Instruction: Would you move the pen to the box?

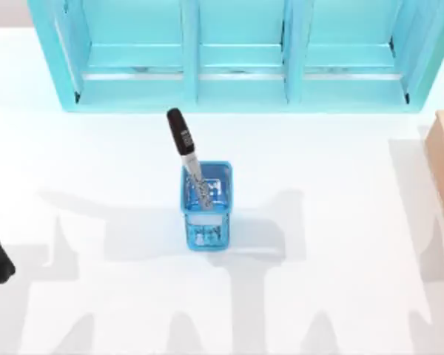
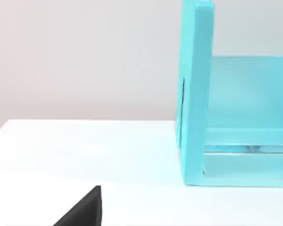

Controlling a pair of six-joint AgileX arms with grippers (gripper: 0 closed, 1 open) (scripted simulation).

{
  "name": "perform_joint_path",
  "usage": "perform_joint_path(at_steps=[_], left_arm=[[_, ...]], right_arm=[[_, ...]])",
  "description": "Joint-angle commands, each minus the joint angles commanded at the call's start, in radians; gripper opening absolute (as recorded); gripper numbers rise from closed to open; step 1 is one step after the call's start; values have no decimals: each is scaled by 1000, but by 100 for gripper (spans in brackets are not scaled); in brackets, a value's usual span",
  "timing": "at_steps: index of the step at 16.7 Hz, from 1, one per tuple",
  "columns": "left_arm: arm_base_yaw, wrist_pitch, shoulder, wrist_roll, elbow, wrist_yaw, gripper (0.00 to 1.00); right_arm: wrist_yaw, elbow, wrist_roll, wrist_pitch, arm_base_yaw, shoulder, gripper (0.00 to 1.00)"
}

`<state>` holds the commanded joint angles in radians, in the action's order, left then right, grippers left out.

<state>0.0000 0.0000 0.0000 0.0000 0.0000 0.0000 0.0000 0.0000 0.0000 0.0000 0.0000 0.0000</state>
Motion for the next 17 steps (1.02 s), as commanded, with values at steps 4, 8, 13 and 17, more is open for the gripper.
perform_joint_path(at_steps=[4, 8, 13, 17], left_arm=[[0, 0, 0, 0, 0, 0, 100], [0, 0, 0, 0, 0, 0, 100], [0, 0, 0, 0, 0, 0, 100], [0, 0, 0, 0, 0, 0, 100]], right_arm=[[-5, 18, 3, 2, 20, 33, 100], [-21, 117, 19, 20, 114, 225, 100], [-57, 341, 53, 90, 297, 665, 100], [-92, 544, 76, 165, 455, 1063, 100]])
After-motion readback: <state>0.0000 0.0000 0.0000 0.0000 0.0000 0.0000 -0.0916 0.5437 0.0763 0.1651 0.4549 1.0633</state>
